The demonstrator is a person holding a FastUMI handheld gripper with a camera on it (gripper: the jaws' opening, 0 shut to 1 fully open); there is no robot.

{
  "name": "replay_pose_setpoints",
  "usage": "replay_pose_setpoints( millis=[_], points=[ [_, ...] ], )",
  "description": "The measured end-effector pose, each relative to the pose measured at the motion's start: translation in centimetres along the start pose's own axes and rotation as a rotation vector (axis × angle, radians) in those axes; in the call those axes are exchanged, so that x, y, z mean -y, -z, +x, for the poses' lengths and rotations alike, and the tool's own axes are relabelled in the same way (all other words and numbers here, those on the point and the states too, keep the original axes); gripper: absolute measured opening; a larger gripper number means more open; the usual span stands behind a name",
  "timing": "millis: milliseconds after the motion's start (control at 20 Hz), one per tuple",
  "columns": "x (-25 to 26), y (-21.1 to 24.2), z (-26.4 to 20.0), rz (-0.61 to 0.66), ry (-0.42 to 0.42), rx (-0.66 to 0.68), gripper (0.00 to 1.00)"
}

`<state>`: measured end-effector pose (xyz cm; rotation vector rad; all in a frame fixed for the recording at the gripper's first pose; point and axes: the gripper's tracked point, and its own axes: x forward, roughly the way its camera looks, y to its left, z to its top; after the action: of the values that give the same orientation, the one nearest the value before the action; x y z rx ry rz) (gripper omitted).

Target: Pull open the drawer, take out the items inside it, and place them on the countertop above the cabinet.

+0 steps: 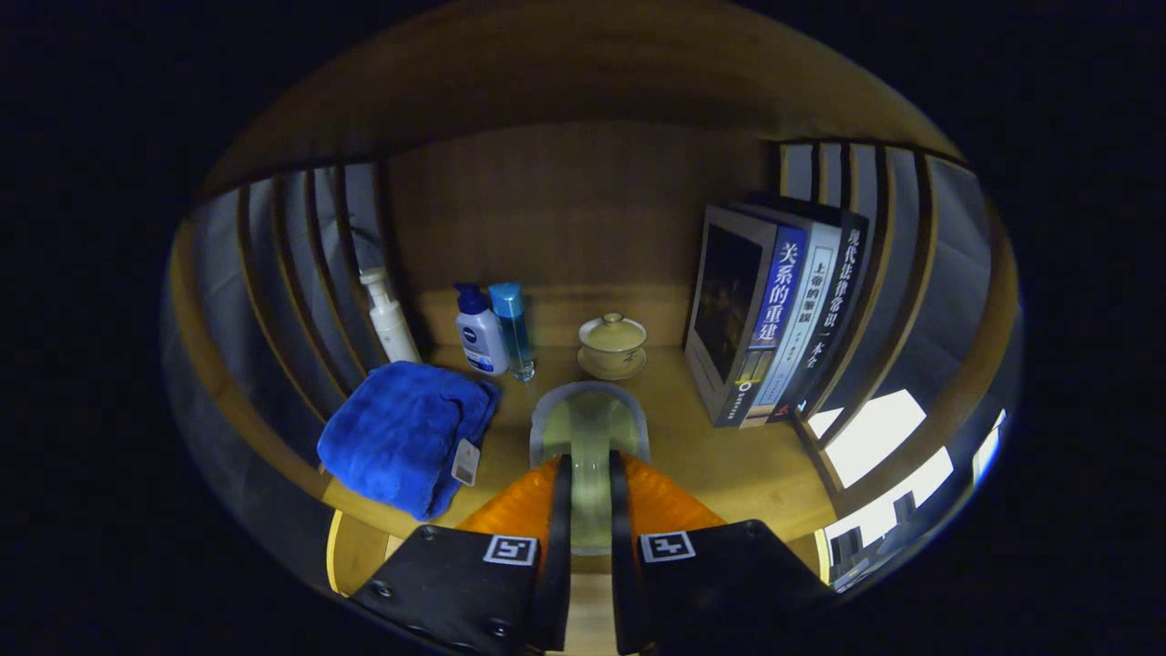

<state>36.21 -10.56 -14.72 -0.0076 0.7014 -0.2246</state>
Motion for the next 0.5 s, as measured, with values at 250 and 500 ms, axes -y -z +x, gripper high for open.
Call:
replay_pose_setpoints(
  millis=[250,500],
  points=[
    [1.4,0.9,3.6,0.008,0.032,-0.045,0.28],
    [2.2,2.0,5.7,0.051,0.05,-0.07,0.3]
  ],
)
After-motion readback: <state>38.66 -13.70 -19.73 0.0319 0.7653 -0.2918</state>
